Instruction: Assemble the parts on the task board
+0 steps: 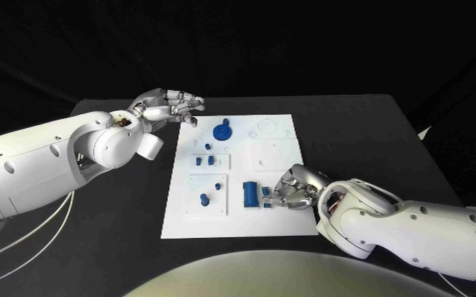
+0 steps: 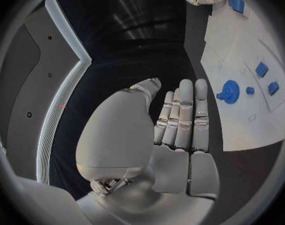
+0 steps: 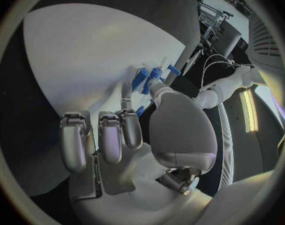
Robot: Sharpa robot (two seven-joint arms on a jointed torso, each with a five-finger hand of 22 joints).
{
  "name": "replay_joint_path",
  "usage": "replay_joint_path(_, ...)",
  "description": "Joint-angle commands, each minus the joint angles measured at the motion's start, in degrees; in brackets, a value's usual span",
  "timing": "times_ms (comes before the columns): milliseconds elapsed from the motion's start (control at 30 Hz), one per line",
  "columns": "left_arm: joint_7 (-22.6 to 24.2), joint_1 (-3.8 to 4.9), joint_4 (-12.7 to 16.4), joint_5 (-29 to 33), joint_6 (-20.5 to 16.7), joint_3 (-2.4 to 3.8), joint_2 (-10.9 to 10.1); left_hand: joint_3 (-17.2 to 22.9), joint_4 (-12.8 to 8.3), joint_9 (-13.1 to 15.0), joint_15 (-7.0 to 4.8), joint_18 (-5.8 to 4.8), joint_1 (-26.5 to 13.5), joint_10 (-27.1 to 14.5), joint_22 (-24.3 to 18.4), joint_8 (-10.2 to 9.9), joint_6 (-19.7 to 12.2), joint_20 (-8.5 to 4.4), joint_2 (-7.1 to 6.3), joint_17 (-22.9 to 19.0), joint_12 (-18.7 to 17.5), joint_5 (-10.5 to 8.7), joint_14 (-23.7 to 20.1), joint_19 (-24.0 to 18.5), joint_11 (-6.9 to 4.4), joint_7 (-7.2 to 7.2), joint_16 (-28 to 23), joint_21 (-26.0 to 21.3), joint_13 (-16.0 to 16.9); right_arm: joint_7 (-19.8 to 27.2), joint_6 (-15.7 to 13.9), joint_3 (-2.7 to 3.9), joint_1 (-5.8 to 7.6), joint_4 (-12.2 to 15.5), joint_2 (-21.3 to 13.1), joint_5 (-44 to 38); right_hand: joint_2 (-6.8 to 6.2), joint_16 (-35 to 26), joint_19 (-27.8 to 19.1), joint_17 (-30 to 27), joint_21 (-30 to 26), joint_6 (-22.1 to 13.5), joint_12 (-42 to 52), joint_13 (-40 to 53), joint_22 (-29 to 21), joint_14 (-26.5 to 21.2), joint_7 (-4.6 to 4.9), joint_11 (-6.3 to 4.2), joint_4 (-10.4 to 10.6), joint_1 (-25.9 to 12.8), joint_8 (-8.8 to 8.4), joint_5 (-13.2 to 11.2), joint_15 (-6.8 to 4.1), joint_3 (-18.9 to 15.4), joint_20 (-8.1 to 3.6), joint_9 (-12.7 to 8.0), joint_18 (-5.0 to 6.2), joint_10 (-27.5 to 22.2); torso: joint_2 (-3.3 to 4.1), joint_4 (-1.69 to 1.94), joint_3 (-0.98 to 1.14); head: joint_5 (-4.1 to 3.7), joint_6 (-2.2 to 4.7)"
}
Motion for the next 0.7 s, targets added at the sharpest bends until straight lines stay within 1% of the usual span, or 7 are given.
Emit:
replay_joint_path(33,0.22,0.01,-0.01,0.32,0.85,0.03,0.08,0.42,0.06,-0.05,0.34,0.59,-0.48,-0.31,-0.06,0.37,-0.36,-0.03,0.0,-0.07,0.26,0.17,-0.18,0.24,0.12,0.09,-0.26,-0.27,-0.09,1.93,0.98,0.0,-0.11,0.39,-0.19,-3.28,0.51,0.22,4.94,15.05,0.2,0.36,-0.04,10.52,14.38,6.06,0.03,-0.35,0.07,-0.06,-0.33,-0.27,-0.4,-1.41,-0.23,0.12,-0.74,2.65,-0.03,-0.05,0.02,-0.02,0.0)
replay_joint_path(133,0.23,0.01,-0.08,0.32,0.85,0.03,0.11,0.42,0.06,-0.05,0.34,0.59,-0.48,-0.31,-0.06,0.37,-0.36,-0.03,0.0,-0.07,0.26,0.17,-0.18,0.24,0.12,0.09,-0.26,-0.27,-0.09,2.13,0.82,0.0,-0.14,0.5,-0.34,-3.82,0.67,0.23,4.94,15.08,0.2,0.39,-0.02,10.54,14.38,6.07,0.02,-0.36,0.1,-0.15,-0.32,-0.26,-0.41,-1.73,-0.23,0.13,-0.73,2.66,-0.04,0.03,-0.01,-0.01,0.0)
replay_joint_path(300,0.18,0.0,-0.19,0.32,0.84,0.03,0.1,0.42,0.06,-0.05,0.34,0.59,-0.48,-0.31,-0.06,0.37,-0.36,-0.03,0.0,-0.07,0.26,0.17,-0.18,0.24,0.12,0.09,-0.26,-0.27,-0.09,2.28,0.84,0.0,-0.18,0.61,-0.64,-4.17,0.76,0.23,4.97,15.08,0.25,0.42,0.01,10.56,14.39,6.07,0.0,-0.36,0.09,-0.25,-0.32,-0.27,-0.41,-2.07,-0.24,0.14,-0.75,2.68,0.03,0.01,-0.02,0.03,0.0)
replay_joint_path(433,0.17,0.0,-0.22,0.32,0.86,0.03,0.09,0.42,0.06,-0.05,0.34,0.59,-0.48,-0.31,-0.06,0.37,-0.36,-0.03,0.0,-0.07,0.26,0.17,-0.18,0.24,0.12,0.09,-0.26,-0.27,-0.09,2.21,1.59,0.0,-0.2,0.5,-0.77,-4.25,0.82,0.23,4.97,15.08,0.27,0.43,0.03,10.57,14.4,6.07,-0.02,-0.38,0.02,-0.1,-0.32,-0.26,-0.42,-2.18,-0.24,0.14,-0.75,2.69,0.02,0.07,-0.06,0.03,0.0)
replay_joint_path(500,0.16,0.0,-0.23,0.32,0.87,0.03,0.09,0.42,0.06,-0.05,0.34,0.59,-0.48,-0.31,-0.06,0.37,-0.36,-0.03,0.0,-0.07,0.26,0.17,-0.18,0.24,0.12,0.09,-0.26,-0.27,-0.09,2.11,2.09,0.0,-0.2,0.38,-0.81,-4.27,0.99,0.23,4.98,15.08,0.3,0.4,0.05,10.59,14.41,6.07,-0.06,-0.42,-0.11,0.92,-0.36,-0.25,-0.45,-2.42,-0.26,0.15,-0.76,2.7,0.03,0.07,-0.06,0.07,0.0)
replay_joint_path(700,0.09,0.0,-0.24,0.32,0.91,0.03,0.07,0.42,0.06,-0.05,0.34,0.59,-0.48,-0.31,-0.06,0.37,-0.36,-0.03,0.0,-0.07,0.26,0.17,-0.18,0.24,0.12,0.09,-0.26,-0.27,-0.09,1.82,3.07,-0.01,-0.22,0.14,-0.75,-4.36,1.13,0.23,4.97,15.08,0.28,0.37,0.11,10.64,14.4,6.07,-0.07,-0.44,-0.15,1.94,-0.41,-0.25,-0.47,-2.51,-0.28,0.14,-0.75,2.73,0.01,0.08,-0.06,0.13,0.0)
